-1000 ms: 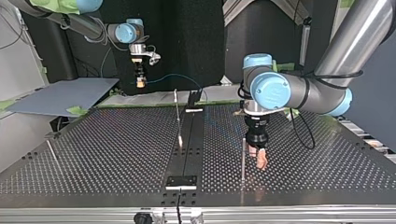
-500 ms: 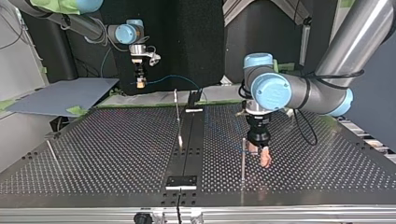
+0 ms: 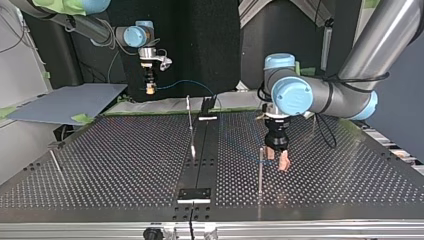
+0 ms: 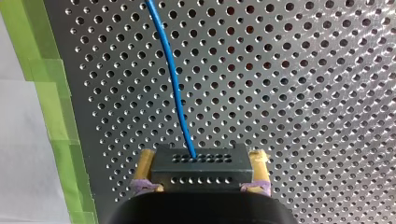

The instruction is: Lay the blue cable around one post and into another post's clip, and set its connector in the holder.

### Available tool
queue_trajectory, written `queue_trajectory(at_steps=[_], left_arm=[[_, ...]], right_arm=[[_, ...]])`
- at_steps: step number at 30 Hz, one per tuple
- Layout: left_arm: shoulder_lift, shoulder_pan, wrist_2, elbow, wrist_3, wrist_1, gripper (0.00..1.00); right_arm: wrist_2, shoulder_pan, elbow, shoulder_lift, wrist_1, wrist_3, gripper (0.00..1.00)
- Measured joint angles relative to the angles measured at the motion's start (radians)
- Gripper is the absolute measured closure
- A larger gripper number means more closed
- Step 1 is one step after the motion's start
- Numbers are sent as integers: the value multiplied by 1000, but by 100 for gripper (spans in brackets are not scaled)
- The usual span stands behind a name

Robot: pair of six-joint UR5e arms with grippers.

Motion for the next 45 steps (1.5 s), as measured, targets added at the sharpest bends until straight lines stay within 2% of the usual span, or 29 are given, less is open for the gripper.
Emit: queue_trajectory(at_steps=[13, 18, 25, 30, 37, 45], left_arm=[[7, 12, 100, -93, -112, 94, 0], [24, 14, 88, -97, -156, 72, 0], [82, 6, 29, -98, -215, 10, 0], [119, -1, -8, -98, -202, -27, 0], [177, 0, -66, -98, -147, -85, 0], [246, 1, -135, -77, -79, -154, 0]], right_arm=[[0, 1, 0, 0, 0, 0, 100], [0, 1, 0, 0, 0, 0, 100], [0, 1, 0, 0, 3, 1, 100], [0, 1, -2, 0, 7, 6, 100], [0, 1, -18, 0, 18, 10, 100], [0, 1, -50, -1, 68, 12, 100]])
